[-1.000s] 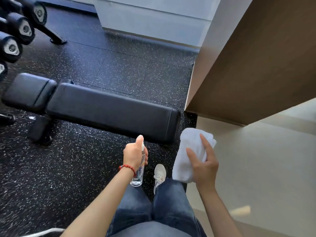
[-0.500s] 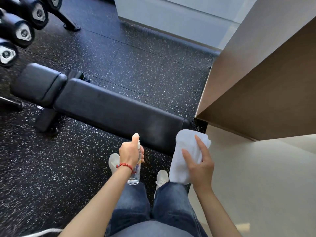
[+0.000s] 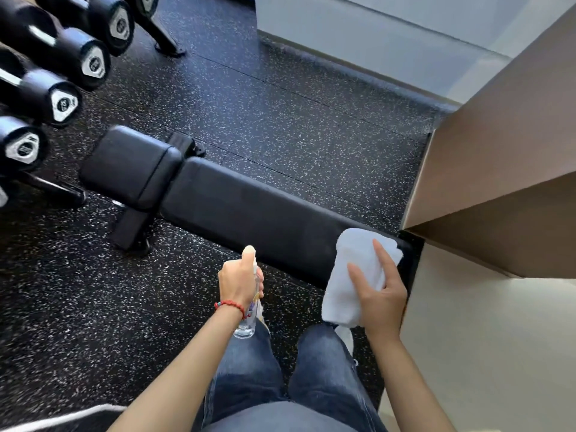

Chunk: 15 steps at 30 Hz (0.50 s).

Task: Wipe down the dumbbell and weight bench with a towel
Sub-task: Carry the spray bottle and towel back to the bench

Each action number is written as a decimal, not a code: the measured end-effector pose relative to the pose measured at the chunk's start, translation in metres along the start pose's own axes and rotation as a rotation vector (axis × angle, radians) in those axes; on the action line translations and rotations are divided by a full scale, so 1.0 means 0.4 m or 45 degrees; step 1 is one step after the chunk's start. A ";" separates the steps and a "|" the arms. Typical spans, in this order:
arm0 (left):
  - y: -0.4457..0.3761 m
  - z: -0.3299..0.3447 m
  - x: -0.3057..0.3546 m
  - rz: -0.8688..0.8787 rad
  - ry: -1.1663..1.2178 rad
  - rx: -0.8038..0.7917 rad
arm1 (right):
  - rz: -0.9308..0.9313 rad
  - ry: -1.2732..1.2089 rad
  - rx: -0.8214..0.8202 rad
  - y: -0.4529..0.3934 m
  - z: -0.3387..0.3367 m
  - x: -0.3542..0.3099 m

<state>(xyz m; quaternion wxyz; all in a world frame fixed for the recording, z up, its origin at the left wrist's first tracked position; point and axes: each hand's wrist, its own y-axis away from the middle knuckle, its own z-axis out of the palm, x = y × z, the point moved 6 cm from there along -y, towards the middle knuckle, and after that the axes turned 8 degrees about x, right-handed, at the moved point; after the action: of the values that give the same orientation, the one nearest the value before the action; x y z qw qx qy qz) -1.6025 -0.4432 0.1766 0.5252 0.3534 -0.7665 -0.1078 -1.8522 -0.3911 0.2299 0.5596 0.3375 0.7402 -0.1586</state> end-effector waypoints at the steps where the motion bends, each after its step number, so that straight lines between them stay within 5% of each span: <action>1: -0.029 -0.026 0.003 -0.007 0.005 0.000 | -0.004 -0.002 0.000 0.008 0.038 -0.011; 15: -0.300 -0.301 0.039 -0.109 0.192 0.210 | -0.072 0.011 -0.217 0.035 0.441 -0.146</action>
<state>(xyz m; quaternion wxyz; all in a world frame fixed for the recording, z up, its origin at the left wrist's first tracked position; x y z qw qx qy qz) -1.4480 -0.5159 0.1748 0.5454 0.4350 -0.7153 -0.0399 -1.7071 -0.5079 0.2294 0.5784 0.2681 0.7626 -0.1094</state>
